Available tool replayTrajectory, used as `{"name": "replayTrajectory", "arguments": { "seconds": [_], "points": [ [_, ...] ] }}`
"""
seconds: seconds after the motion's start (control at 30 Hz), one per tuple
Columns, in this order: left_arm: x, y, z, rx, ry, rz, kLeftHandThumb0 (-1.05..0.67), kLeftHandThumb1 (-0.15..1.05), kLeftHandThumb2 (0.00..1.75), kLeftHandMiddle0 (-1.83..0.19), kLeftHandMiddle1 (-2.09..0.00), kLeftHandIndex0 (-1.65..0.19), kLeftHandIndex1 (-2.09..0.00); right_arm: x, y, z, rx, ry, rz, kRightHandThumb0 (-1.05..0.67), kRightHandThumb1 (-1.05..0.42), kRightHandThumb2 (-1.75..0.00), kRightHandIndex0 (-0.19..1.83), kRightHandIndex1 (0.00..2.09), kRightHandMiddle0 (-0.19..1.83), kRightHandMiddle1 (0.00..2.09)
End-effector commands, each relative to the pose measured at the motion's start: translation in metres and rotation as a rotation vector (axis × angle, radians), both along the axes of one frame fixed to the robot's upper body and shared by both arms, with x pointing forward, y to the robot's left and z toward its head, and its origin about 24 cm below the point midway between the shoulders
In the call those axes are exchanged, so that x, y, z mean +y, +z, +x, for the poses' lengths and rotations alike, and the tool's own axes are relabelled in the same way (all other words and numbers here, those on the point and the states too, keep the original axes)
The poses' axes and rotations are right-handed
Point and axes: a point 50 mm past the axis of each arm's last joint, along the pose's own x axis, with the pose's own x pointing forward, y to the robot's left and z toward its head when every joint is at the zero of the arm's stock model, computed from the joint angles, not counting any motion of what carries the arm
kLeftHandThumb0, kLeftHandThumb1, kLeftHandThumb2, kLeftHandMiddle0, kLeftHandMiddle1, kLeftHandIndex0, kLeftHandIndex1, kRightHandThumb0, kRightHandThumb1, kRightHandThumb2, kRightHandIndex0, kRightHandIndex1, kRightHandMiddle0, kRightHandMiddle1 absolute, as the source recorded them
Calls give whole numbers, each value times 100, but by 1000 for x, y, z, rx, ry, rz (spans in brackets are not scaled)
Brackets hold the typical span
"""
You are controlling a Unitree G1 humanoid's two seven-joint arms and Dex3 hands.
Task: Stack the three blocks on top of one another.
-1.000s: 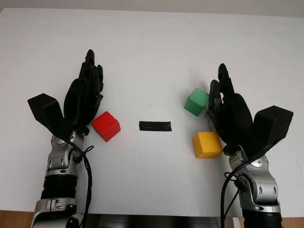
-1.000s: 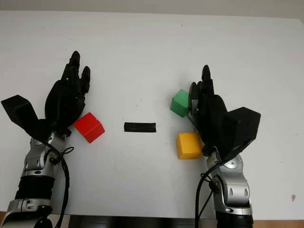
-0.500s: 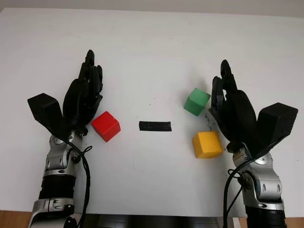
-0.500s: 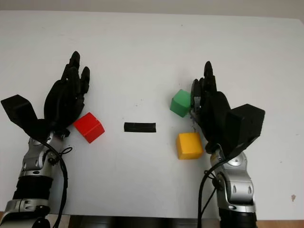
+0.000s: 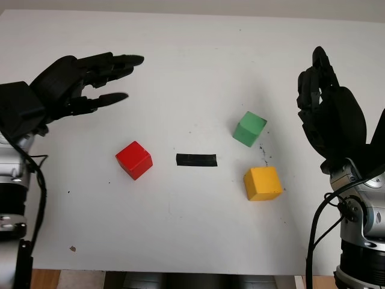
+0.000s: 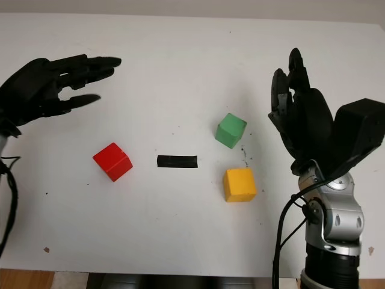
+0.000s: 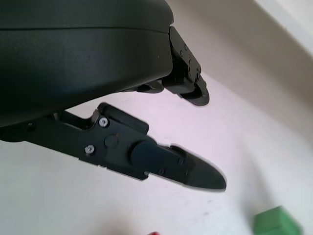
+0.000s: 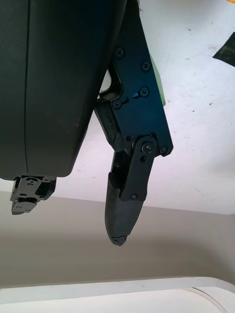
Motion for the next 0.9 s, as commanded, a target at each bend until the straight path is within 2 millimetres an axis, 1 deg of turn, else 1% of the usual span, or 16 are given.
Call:
{"name": "replayTrajectory", "arguments": {
  "seconds": [0.0, 0.07, 0.17, 0.23, 0.4, 0.43, 0.53, 0.63, 0.87],
  "points": [
    [-2, 19, -3, -51, -24, 127, -70, 82, 2, -18, -4, -48, -7, 1, 8, -3, -32, -1, -22, -68, -105, -64, -19, 0, -19, 0],
    [-6, 25, -4, -60, -67, 207, -67, 78, 2, -23, -6, -49, -7, 2, 7, -3, -31, -5, -23, -67, -105, -65, -19, 0, -19, 0],
    [-11, 30, -5, -41, -113, 300, -68, 77, 4, -29, -8, -49, -6, 3, 8, -3, -29, -11, -30, -67, -105, -67, -19, 0, -19, 0],
    [-15, 34, -6, -32, -133, 376, -71, 77, 4, -27, -6, -49, -6, 4, 8, -3, -30, -6, -38, -67, -105, -68, -19, 0, -19, 0],
    [-28, 39, -14, -109, -152, 610, -80, 78, 5, -19, -3, -45, -4, 6, 7, -1, -30, 0, -39, -68, -105, -70, -19, 0, -19, 0],
    [-31, 38, -16, -125, -164, 635, -80, 77, 5, -18, -3, -45, -5, 7, 7, -1, -30, 0, -36, -68, -105, -70, -19, 0, -19, 0],
    [-35, 33, -21, -156, -213, 625, -80, 75, 4, -19, -4, -50, -7, 8, 6, -1, -27, 0, -33, -68, -105, -70, -19, 0, -19, 0],
    [-37, 27, -24, -161, -247, 613, -79, 75, 5, -18, -4, -54, -8, 10, 5, -1, -26, 6, -32, -68, -105, -71, -19, 0, -19, 0],
    [-40, 18, -33, -152, -270, 628, -78, 75, 5, -15, -4, -60, -9, 12, 4, -3, -20, 2, -29, -67, -105, -72, -19, 0, -19, 0]
  ]
}}
